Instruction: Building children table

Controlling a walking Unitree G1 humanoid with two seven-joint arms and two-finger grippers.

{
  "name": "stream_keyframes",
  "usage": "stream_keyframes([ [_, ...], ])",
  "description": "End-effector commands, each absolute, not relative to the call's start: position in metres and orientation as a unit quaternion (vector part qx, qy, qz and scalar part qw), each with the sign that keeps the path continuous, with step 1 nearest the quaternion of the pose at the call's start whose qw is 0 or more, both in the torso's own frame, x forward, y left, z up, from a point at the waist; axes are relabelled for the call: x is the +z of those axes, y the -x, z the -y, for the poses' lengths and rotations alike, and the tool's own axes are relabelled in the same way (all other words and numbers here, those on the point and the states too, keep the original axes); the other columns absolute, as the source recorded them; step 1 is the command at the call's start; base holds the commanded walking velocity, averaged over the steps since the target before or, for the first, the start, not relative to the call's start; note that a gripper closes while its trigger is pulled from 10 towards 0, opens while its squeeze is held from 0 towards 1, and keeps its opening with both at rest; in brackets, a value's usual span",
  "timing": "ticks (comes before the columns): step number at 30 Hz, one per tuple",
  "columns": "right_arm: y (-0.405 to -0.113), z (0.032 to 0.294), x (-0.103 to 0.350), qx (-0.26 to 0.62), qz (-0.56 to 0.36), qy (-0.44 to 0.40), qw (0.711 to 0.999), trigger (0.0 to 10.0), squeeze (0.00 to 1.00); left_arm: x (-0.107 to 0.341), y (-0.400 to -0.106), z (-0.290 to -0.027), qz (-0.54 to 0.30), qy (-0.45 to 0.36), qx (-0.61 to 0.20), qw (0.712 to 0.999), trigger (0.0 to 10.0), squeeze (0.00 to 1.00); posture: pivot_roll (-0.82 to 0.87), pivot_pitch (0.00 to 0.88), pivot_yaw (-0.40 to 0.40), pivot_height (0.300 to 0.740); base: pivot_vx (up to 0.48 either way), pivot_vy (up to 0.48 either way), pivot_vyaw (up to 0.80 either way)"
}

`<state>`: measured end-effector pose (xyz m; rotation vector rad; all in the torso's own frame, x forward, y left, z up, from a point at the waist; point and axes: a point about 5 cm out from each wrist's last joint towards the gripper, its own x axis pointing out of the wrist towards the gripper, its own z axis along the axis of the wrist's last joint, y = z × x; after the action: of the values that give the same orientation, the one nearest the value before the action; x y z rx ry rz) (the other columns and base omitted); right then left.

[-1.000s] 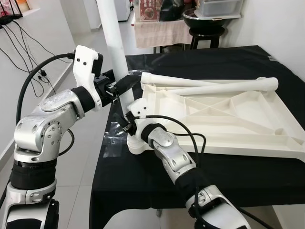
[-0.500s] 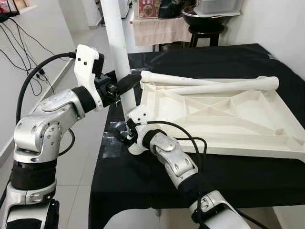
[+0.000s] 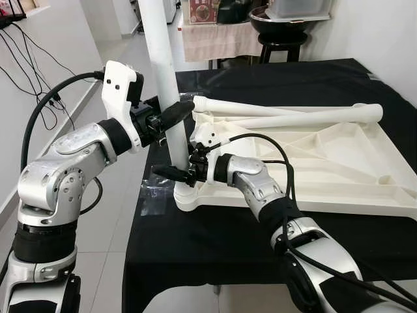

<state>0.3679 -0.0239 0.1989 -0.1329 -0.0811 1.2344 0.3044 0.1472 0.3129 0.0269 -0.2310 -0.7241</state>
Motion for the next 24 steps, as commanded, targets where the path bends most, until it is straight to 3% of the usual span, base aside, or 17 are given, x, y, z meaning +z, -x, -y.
stream_keyframes([
  [1, -0.367, 0.019, 0.199, 0.584, 0.041, 0.077, 0.807, 0.0, 0.0, 0.304, -0.304, -0.149, 0.087, -0.027, -0.351, 0.932, 0.0, 0.0, 0.06, 0.075, 0.052, 0.74, 0.0, 0.0, 0.0],
  [13, -0.367, 0.021, 0.196, 0.587, 0.044, 0.078, 0.805, 0.0, 0.0, 0.305, -0.302, -0.148, 0.09, -0.025, -0.346, 0.934, 0.2, 0.0, 0.05, 0.094, 0.05, 0.74, 0.0, 0.0, 0.0],
  [14, -0.367, 0.024, 0.194, 0.585, 0.049, 0.075, 0.806, 0.0, 0.0, 0.305, -0.302, -0.149, 0.094, -0.021, -0.338, 0.936, 10.0, 0.27, 0.05, 0.094, 0.049, 0.74, 0.0, 0.0, 0.0],
  [15, -0.367, 0.024, 0.194, 0.585, 0.049, 0.075, 0.806, 0.0, 0.0, 0.305, -0.302, -0.149, 0.094, -0.021, -0.338, 0.936, 10.0, 0.27, 0.05, 0.094, 0.049, 0.74, 0.0, 0.0, 0.0],
  [16, -0.366, 0.027, 0.193, 0.58, 0.054, 0.074, 0.81, 0.0, 0.0, 0.306, -0.3, -0.146, 0.095, -0.02, -0.348, 0.933, 10.0, 1.0, 0.05, 0.097, 0.048, 0.74, 0.0, 0.0, 0.0],
  [20, -0.365, 0.033, 0.176, 0.534, 0.03, 0.098, 0.839, 0.0, 0.0, 0.307, -0.299, -0.146, 0.095, -0.013, -0.346, 0.933, 10.0, 1.0, 0.04, 0.1, 0.036, 0.74, 0.0, 0.0, 0.0],
  [21, -0.364, 0.029, 0.161, 0.472, -0.012, 0.109, 0.875, 0.0, 0.0, 0.307, -0.301, -0.148, 0.095, -0.011, -0.337, 0.937, 10.0, 1.0, 0.04, 0.105, 0.037, 0.74, 0.0, 0.0, 0.0],
  [22, -0.343, 0.014, 0.145, 0.392, -0.012, 0.088, 0.916, 0.0, 0.0, 0.306, -0.302, -0.149, 0.088, -0.012, -0.337, 0.937, 10.0, 0.11, 0.03, 0.108, 0.045, 0.74, 0.0, 0.0, 0.0],
  [23, -0.317, -0.002, 0.137, 0.391, -0.03, 0.064, 0.918, 0.0, 0.0, 0.305, -0.303, -0.149, 0.084, -0.012, -0.34, 0.937, 10.0, 0.0, 0.03, 0.107, 0.048, 0.74, 0.0, 0.0, 0.0],
  [24, -0.317, -0.002, 0.137, 0.391, -0.03, 0.064, 0.918, 0.0, 0.0, 0.305, -0.303, -0.149, 0.084, -0.012, -0.34, 0.937, 10.0, 0.0, 0.03, 0.107, 0.048, 0.74, 0.0, 0.0, 0.0],
])
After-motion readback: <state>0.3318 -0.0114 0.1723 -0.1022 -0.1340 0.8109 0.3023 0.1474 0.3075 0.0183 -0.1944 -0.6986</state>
